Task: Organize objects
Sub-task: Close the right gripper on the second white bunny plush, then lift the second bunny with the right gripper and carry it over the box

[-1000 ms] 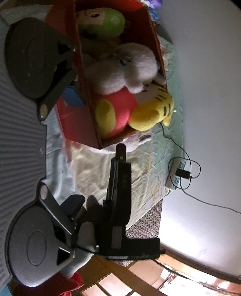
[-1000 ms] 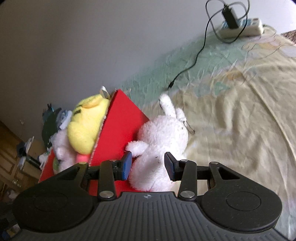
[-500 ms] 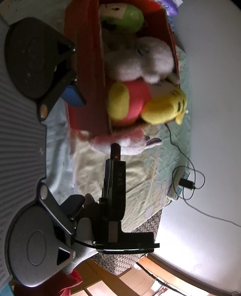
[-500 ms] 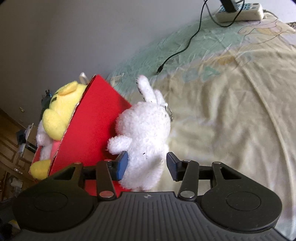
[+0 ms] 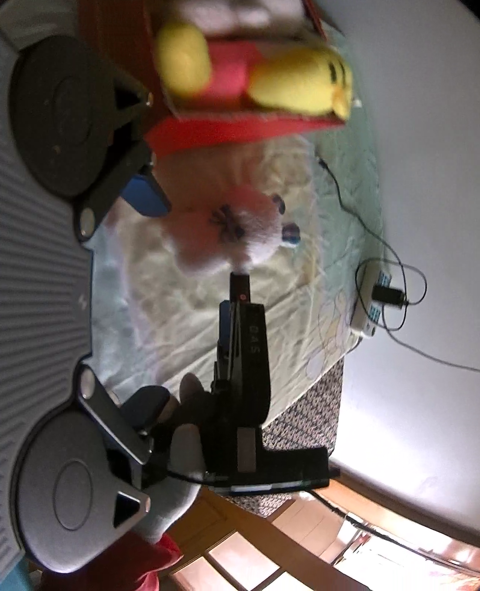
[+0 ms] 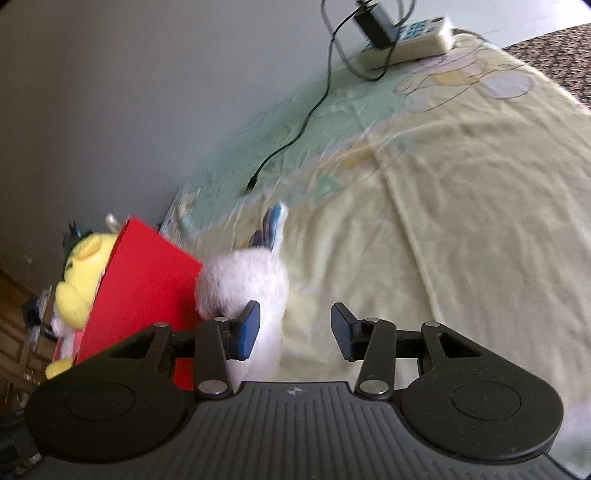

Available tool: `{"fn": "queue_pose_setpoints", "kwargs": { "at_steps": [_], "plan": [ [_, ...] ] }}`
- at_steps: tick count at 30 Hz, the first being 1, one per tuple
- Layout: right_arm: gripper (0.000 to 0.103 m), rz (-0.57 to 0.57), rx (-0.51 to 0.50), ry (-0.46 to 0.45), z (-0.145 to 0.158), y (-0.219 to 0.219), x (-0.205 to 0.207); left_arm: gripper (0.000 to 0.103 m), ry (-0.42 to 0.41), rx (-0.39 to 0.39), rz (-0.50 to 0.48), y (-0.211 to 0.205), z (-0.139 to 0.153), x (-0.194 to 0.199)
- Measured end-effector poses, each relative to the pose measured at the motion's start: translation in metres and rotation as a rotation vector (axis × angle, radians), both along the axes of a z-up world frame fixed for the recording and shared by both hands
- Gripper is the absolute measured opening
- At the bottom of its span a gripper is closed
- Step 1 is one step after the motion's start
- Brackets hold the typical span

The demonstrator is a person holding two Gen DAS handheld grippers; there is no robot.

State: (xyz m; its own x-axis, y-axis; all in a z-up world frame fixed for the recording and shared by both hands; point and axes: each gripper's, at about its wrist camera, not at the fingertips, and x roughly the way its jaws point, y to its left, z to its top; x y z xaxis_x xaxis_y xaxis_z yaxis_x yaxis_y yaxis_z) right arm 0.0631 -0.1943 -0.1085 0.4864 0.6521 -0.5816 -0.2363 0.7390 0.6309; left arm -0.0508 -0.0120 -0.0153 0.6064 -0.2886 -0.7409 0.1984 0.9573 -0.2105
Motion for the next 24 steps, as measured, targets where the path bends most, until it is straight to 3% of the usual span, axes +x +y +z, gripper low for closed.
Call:
{"fn": "queue_pose_setpoints", "kwargs": {
  "at_steps": [12, 24],
  "plan": [
    [0.047, 0.052, 0.137, 0.043, -0.002, -0.023, 0.017, 0.098, 0.02, 0.089, 0.037, -0.027, -0.029, 0.064],
    [0.048, 0.162, 0.158, 0.099, -0.023, 0.005, 0.037, 0.073, 0.134, 0.08, 0.086, -0.011, -0.06, 0.105]
  ]
}}
